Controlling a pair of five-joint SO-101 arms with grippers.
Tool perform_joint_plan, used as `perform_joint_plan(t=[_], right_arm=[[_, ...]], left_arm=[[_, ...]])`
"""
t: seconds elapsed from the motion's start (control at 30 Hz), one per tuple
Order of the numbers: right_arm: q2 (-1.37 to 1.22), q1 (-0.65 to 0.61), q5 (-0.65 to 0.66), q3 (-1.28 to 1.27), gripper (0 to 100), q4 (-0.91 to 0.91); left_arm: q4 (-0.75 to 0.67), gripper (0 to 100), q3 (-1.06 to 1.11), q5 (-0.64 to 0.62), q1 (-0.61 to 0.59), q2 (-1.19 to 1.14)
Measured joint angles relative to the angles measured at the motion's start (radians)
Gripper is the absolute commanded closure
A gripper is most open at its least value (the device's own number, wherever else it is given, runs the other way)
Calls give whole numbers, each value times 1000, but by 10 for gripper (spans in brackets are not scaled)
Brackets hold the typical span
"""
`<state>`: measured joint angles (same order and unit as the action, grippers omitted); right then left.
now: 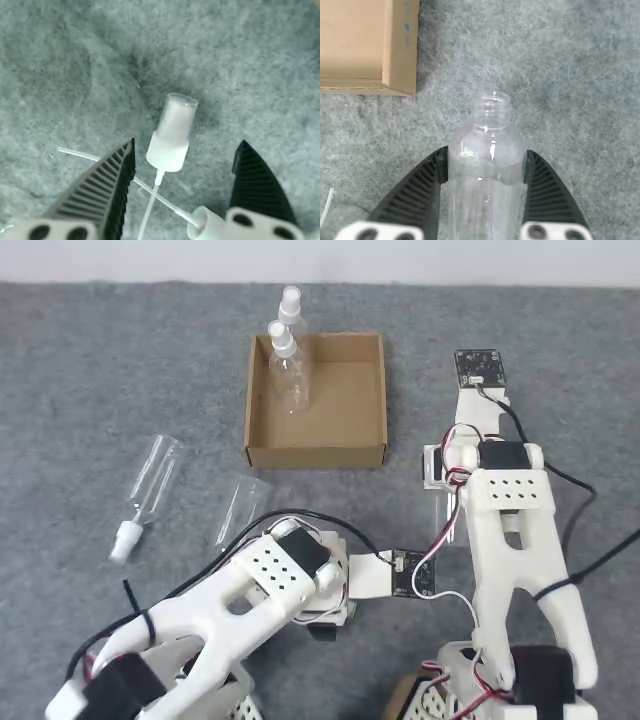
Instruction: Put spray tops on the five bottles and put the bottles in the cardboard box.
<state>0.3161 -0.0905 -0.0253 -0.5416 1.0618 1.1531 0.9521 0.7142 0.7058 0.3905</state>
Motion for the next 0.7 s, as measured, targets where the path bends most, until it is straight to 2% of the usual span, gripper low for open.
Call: perform_joint_plan(t=[0.27,0.37,0.57,0.7], right_arm=[[0,0,0,0,901,0],[0,0,0,0,901,0],[0,0,0,0,901,0],[0,0,0,0,901,0]], left_arm=[[-29,716,-57,0,-2,-219],[-11,768,-104,0,-2,-295],[0,932,-117,0,-2,-304],[9,972,-117,0,2,-304]])
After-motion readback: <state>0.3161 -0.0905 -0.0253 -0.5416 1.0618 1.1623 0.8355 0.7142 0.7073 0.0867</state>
